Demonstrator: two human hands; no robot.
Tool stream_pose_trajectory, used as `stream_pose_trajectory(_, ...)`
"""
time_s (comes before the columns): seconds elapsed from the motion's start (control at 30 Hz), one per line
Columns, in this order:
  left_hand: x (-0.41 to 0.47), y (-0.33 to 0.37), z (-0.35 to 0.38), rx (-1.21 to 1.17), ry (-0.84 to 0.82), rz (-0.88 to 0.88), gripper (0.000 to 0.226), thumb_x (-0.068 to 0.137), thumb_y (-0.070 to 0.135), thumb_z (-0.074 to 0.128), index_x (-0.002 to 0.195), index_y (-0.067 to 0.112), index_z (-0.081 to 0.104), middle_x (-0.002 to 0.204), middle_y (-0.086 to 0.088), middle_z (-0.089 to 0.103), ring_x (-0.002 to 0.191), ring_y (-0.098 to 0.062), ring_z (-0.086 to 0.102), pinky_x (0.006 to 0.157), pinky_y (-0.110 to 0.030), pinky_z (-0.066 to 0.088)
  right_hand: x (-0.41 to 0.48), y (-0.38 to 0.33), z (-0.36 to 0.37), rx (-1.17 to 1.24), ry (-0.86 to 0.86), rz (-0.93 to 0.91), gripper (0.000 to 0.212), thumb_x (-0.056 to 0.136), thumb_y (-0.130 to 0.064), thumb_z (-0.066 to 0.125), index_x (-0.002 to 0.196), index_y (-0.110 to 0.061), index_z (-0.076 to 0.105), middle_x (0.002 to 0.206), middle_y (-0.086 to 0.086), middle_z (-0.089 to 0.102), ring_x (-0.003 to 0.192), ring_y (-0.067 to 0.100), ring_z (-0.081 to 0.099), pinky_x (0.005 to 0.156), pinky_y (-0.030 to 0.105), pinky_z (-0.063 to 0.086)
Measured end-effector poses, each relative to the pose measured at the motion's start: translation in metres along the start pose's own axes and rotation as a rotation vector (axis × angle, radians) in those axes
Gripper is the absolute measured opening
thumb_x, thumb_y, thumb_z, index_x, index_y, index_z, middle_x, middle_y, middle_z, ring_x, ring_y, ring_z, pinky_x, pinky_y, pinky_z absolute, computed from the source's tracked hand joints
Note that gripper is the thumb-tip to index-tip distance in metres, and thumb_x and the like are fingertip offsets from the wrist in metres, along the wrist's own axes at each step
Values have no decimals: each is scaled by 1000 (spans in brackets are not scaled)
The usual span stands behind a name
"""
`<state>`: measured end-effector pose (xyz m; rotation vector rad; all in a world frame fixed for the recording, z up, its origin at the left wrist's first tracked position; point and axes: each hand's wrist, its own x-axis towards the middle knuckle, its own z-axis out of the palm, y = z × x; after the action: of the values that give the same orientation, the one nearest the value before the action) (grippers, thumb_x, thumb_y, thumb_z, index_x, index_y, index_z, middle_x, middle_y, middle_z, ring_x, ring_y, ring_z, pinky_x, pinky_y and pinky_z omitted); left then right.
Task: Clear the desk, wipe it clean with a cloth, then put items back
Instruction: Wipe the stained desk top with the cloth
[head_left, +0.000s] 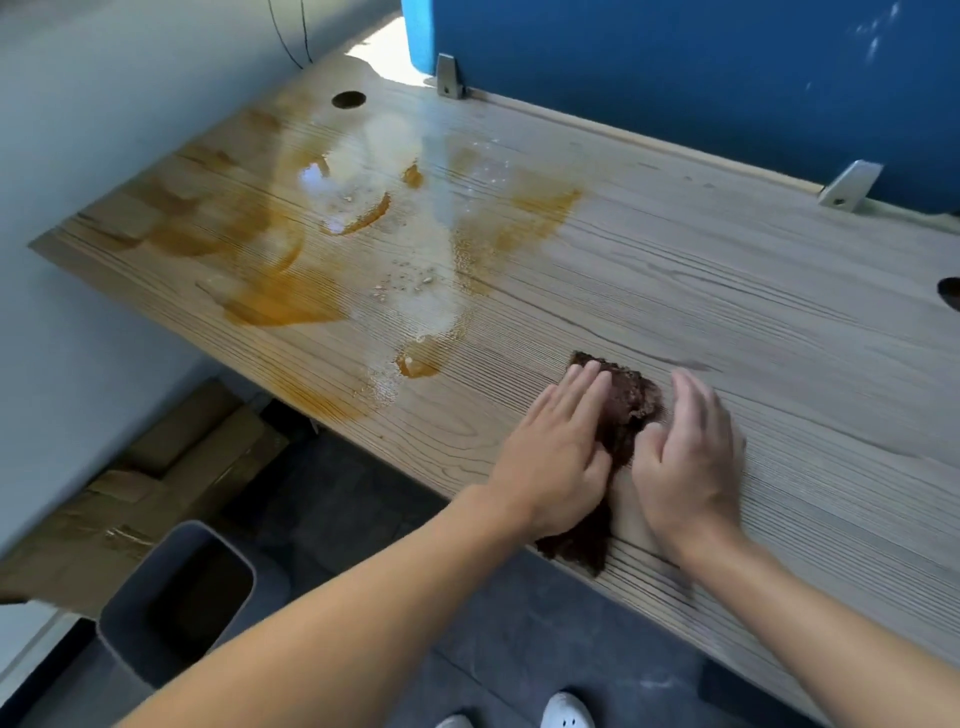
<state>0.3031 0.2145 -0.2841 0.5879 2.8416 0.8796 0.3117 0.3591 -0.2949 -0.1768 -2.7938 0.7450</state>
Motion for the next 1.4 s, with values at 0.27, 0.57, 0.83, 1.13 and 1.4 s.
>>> stream_pose_trajectory(0.27,-14,-51,-52,-89,284,-252,41,92,0,49,130,13,58,126,0,63,118,-15,55,101,-26,42,-22,-70,50,-364,-317,-348,83,94,-56,18,152,3,26,161,25,17,152,36,11,123,52,12)
stream_pose_trajectory(0.57,27,-18,-46,-37,28,-98,46,89,2,44,134,10,53,131,-7,58,121,-25,52,103,-36,42,12,-34,27,-432,-428,-502,71,98,-46,10,158,-9,16,164,15,16,153,29,6,124,45,8)
stream_pose_trajectory(0.83,86,29,-27,91,-105,-86,43,92,15,45,135,17,51,135,-7,50,124,-28,48,102,-41,40,33,17,1,-452,-408,-390,77,90,-44,-2,159,-11,7,166,13,5,154,27,0,124,43,2)
stream_pose_trajectory(1.13,166,102,25,419,-563,25,92,81,49,68,153,24,17,157,-9,17,146,-33,14,114,-55,24,32,143,-72,-520,-207,314,74,92,-45,8,159,-13,14,166,13,6,154,26,4,124,44,2)
stream_pose_trajectory(1.4,198,118,35,582,-561,-2,121,53,51,92,150,19,26,150,-10,28,141,-34,25,108,-58,38,133,190,-79,-485,-149,727,71,100,-45,23,158,-8,9,166,17,-1,153,32,-4,122,50,-4)
